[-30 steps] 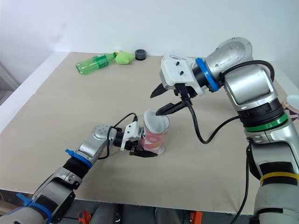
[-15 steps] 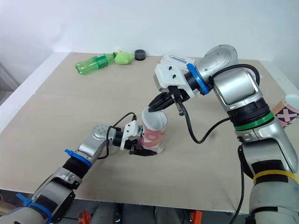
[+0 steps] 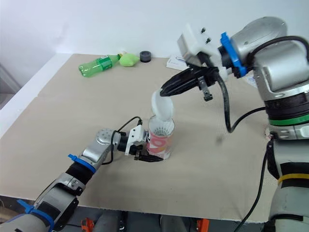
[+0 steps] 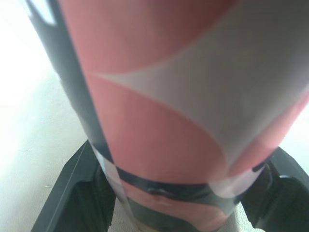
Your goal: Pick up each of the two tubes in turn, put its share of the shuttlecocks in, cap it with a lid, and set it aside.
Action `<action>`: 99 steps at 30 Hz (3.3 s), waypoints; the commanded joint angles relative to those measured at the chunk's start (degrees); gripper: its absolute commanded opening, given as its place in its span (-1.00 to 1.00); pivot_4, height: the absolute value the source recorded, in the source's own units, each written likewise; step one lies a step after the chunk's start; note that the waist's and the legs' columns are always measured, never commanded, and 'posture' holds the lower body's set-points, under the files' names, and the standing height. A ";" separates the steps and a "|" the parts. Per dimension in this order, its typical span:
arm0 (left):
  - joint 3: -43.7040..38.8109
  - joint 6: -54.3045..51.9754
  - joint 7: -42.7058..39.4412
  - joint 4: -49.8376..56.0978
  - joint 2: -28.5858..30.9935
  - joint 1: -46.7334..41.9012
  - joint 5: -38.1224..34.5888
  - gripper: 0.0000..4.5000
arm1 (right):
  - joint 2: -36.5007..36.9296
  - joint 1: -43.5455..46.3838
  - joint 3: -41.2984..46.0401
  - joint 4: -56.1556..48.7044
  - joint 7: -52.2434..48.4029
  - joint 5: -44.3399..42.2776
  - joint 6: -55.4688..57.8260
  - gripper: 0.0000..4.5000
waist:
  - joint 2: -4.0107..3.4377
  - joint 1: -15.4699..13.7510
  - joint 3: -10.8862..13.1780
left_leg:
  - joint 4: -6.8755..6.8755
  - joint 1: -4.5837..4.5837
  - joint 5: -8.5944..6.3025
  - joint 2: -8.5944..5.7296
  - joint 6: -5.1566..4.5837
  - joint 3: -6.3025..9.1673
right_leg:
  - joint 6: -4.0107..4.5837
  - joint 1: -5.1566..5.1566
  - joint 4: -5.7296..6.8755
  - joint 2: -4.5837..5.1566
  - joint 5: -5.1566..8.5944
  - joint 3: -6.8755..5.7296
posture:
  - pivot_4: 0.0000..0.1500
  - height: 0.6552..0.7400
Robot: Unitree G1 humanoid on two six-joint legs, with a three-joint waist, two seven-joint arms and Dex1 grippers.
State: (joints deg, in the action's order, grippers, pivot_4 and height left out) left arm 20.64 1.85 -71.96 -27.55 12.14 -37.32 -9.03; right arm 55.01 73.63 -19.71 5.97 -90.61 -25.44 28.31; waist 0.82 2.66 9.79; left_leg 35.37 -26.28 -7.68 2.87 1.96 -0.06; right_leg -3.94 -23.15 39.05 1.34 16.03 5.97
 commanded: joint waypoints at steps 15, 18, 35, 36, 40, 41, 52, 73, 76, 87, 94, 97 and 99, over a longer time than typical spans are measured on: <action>1.23 -0.70 0.39 -1.08 1.37 1.56 2.64 0.24 | 18.16 -7.90 -15.99 -0.55 -1.89 11.17 -9.36 -0.99 | -0.24 -0.05 0.01 | -0.02 -0.09 0.03 -0.14 0.03 -0.06 | -0.22 -0.16 -0.01 0.00 -0.11 0.30 | 1.00 0.75; 1.16 -0.74 0.42 -1.29 1.55 1.46 2.76 0.24 | 16.79 0.52 -19.84 1.54 -1.89 7.81 -7.98 -0.99 | -0.26 0.42 0.01 | -0.06 -0.08 -0.06 -0.16 0.09 -0.12 | -0.25 -0.17 -0.05 0.04 -0.13 0.37 | 1.00 0.75; 1.48 0.24 0.33 -3.77 0.67 -0.32 3.23 0.24 | 4.68 24.68 -42.77 4.01 -1.89 2.54 -14.81 -0.99 | -0.12 0.05 0.02 | 0.01 -0.08 -0.06 -0.12 0.09 -0.03 | 0.02 -0.19 -0.03 0.03 -0.07 0.26 | 1.00 0.75; 1.52 0.30 0.40 -3.68 0.66 -0.17 3.26 0.24 | 4.50 25.05 -42.95 4.24 -1.89 2.13 -15.44 -0.99 | -0.12 0.06 0.02 | 0.01 -0.08 -0.06 -0.12 0.09 -0.02 | 0.02 -0.18 -0.03 0.02 -0.07 0.25 | 1.00 0.75; 1.71 0.26 0.59 -3.55 0.56 0.01 3.31 0.24 | 3.69 24.89 -41.46 3.89 -1.89 0.81 -15.91 -0.99 | -0.12 0.06 0.02 | 0.04 -0.08 -0.05 -0.12 0.08 -0.01 | -0.01 -0.16 -0.03 0.03 -0.07 0.25 | 1.00 0.75; 1.81 0.29 0.46 -3.56 0.64 -0.02 3.37 0.24 | 3.46 24.69 -41.01 3.46 -1.89 0.79 -15.92 -0.99 | -0.12 0.06 0.02 | 0.04 -0.08 -0.05 -0.12 0.08 -0.01 | -0.01 -0.17 -0.03 0.03 -0.08 0.25 | 1.00 0.75; 1.80 0.69 0.06 -4.43 1.18 -0.89 3.45 0.24 | -1.20 20.01 -37.16 1.70 -1.89 5.87 -17.81 -0.99 | -0.08 0.05 0.00 | 0.10 -0.07 -0.03 -0.10 0.06 0.02 | -0.04 -0.13 0.00 0.00 -0.11 0.20 | 1.00 0.75; 1.58 -0.35 0.04 -3.05 1.81 -0.25 3.29 0.24 | -6.50 13.23 -26.08 2.19 -1.89 13.45 -19.06 -0.99 | -0.05 0.16 -0.03 | 0.11 -0.03 0.04 -0.02 0.00 0.04 | -0.03 -0.12 0.03 -0.10 -0.22 0.18 | 1.00 0.75; 1.57 -0.44 0.01 -2.95 1.83 -0.22 3.31 0.24 | -6.26 12.50 -25.49 1.48 -1.89 13.54 -18.96 -0.99 | -0.05 0.16 -0.03 | 0.11 -0.03 0.06 -0.01 -0.02 0.04 | -0.03 -0.11 0.03 -0.11 -0.24 0.18 | 1.00 0.75; 1.58 -0.91 -0.18 -2.25 2.14 0.16 3.09 0.24 | -5.04 9.68 -19.52 -1.94 -1.89 11.67 -14.74 -0.99 | -0.05 0.12 -0.02 | 0.05 -0.03 0.06 -0.01 -0.01 0.03 | -0.03 -0.13 0.03 -0.11 -0.24 0.18 | 1.00 0.75; 1.62 -0.94 -0.22 -2.22 2.16 0.07 3.00 0.24 | -2.49 7.04 -19.25 -5.76 -1.89 11.34 -12.91 -0.99 | -0.05 0.06 -0.02 | 0.03 -0.05 0.05 -0.03 -0.01 0.03 | -0.04 -0.13 0.03 -0.10 -0.25 0.18 | 1.00 0.75; 1.76 -0.93 -0.25 -2.21 2.20 0.08 2.98 0.24 | -1.70 6.48 -19.82 -6.55 -1.89 11.50 -13.05 -0.99 | -0.05 0.05 -0.02 | 0.03 -0.04 0.05 -0.03 -0.01 0.04 | -0.04 -0.13 0.03 -0.10 -0.25 0.17 | 1.00 0.75; 1.87 -0.96 -0.23 -2.24 2.17 0.06 2.96 0.24 | -1.80 6.32 -19.91 -6.43 -1.89 11.85 -13.07 -0.99 | -0.05 0.05 -0.02 | 0.03 -0.05 0.05 -0.03 0.00 0.04 | -0.04 -0.13 0.03 -0.10 -0.25 0.17 | 1.00 0.75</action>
State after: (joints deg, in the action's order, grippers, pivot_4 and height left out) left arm 21.72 2.15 -72.46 -27.89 12.86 -38.52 -8.80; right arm 52.20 79.81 -40.51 0.63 -90.56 -13.71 15.22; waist 0.77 2.72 9.77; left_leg 35.40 -26.33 -7.63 2.84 1.96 -0.01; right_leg -3.98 -23.27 39.08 1.25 15.78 6.14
